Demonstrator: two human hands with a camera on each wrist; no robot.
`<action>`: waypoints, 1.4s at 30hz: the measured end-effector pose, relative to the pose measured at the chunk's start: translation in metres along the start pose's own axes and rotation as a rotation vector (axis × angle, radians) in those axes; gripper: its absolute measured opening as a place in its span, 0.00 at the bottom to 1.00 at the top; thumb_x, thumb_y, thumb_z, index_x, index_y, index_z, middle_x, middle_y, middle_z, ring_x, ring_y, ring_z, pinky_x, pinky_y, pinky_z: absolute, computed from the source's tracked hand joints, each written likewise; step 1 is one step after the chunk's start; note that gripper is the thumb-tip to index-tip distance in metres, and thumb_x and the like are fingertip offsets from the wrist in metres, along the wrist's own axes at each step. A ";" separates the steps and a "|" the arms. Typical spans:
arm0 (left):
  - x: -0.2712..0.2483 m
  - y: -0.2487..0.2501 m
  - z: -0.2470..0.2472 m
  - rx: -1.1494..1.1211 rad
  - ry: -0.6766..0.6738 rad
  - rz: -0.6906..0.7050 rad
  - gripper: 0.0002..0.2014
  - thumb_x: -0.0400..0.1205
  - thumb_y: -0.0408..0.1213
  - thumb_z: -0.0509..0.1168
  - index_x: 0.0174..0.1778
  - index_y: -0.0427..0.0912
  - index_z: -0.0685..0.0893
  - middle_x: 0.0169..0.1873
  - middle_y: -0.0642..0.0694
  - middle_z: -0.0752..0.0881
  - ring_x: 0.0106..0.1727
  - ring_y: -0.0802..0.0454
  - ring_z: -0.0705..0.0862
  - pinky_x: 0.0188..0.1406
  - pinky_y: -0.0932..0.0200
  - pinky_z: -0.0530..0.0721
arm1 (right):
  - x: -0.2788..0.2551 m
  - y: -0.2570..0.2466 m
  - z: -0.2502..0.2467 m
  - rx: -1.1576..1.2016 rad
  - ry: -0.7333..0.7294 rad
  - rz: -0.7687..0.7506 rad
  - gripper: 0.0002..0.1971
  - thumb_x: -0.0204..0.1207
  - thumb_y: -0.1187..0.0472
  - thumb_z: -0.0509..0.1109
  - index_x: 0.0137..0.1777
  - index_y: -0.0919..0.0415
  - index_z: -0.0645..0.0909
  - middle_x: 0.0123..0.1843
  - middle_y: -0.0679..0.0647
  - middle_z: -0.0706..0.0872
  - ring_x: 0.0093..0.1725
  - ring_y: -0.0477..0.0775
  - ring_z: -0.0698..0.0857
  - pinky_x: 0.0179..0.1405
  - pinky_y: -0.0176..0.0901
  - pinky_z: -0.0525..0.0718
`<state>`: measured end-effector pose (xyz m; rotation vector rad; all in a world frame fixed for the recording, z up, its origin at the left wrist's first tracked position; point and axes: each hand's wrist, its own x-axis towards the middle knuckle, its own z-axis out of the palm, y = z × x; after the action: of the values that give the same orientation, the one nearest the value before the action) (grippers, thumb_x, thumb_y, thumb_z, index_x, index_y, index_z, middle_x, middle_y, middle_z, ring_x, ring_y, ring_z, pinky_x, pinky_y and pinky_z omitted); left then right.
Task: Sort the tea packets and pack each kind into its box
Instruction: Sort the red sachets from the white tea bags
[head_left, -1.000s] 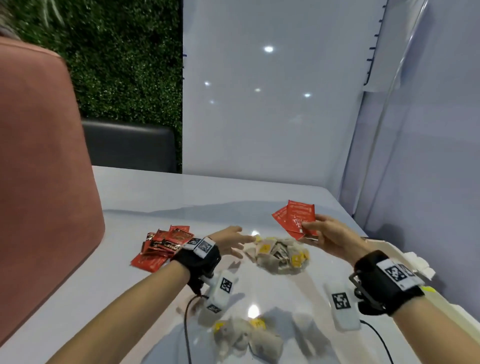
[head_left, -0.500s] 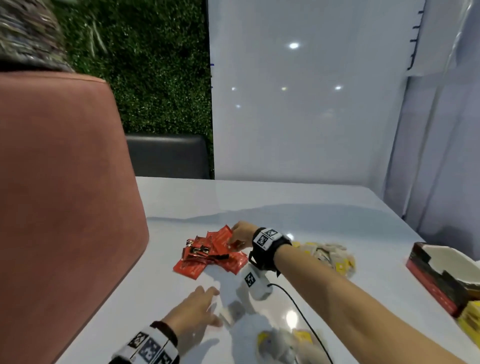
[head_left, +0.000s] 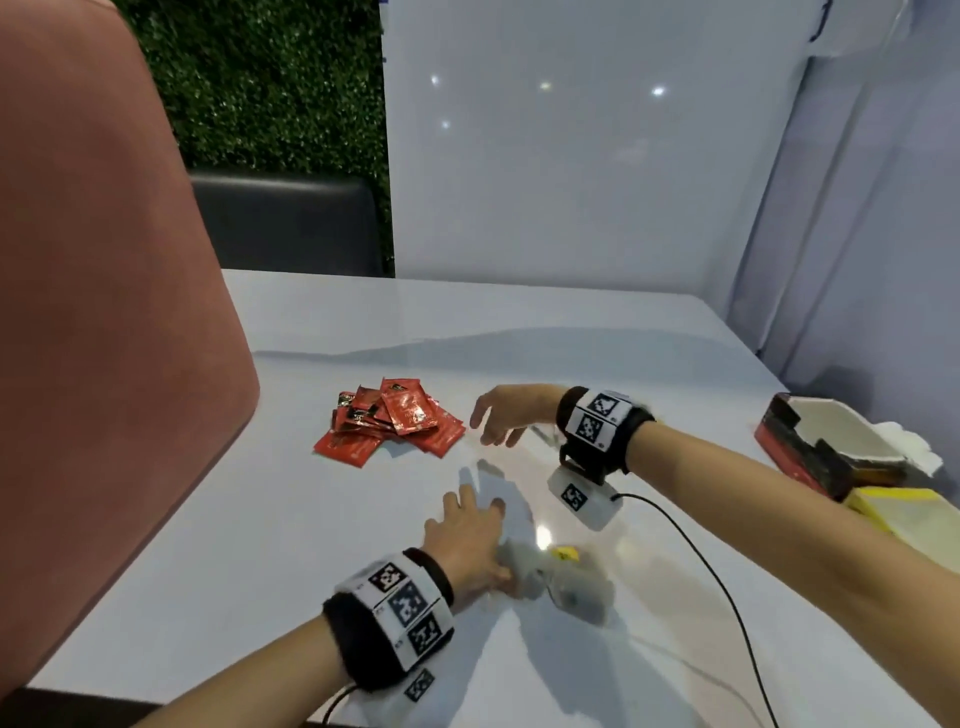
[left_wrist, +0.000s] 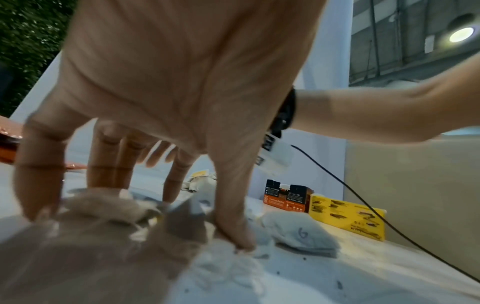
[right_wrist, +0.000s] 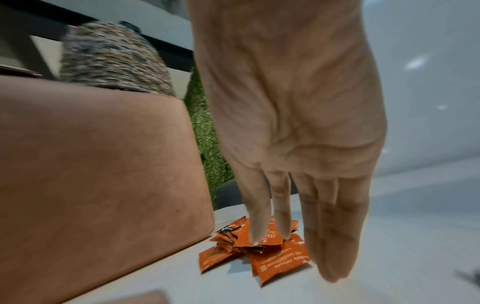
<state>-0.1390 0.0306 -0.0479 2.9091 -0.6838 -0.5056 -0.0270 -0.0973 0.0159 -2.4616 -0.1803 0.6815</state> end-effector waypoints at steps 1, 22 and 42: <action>0.000 0.000 0.000 -0.012 0.006 0.015 0.32 0.75 0.48 0.70 0.70 0.41 0.64 0.66 0.36 0.64 0.69 0.38 0.64 0.63 0.43 0.75 | -0.016 0.003 0.001 -0.075 -0.015 -0.017 0.19 0.77 0.69 0.68 0.68 0.67 0.74 0.52 0.63 0.85 0.41 0.51 0.82 0.44 0.38 0.83; 0.015 -0.021 -0.018 -0.233 -0.125 0.106 0.13 0.73 0.40 0.72 0.52 0.46 0.83 0.47 0.44 0.83 0.44 0.53 0.77 0.30 0.68 0.73 | -0.130 0.081 0.045 -0.195 0.073 0.035 0.11 0.72 0.66 0.72 0.46 0.57 0.70 0.43 0.53 0.78 0.33 0.52 0.80 0.25 0.37 0.82; 0.106 -0.005 -0.114 -0.687 -0.083 0.172 0.06 0.75 0.28 0.71 0.42 0.43 0.82 0.38 0.44 0.83 0.38 0.51 0.83 0.41 0.60 0.84 | -0.069 0.131 -0.060 -0.328 0.639 0.155 0.19 0.79 0.63 0.65 0.68 0.63 0.69 0.66 0.63 0.77 0.65 0.63 0.76 0.56 0.50 0.75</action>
<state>-0.0086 -0.0087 0.0274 2.1810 -0.6086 -0.6800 -0.0590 -0.2539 0.0146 -2.8914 0.1611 -0.1131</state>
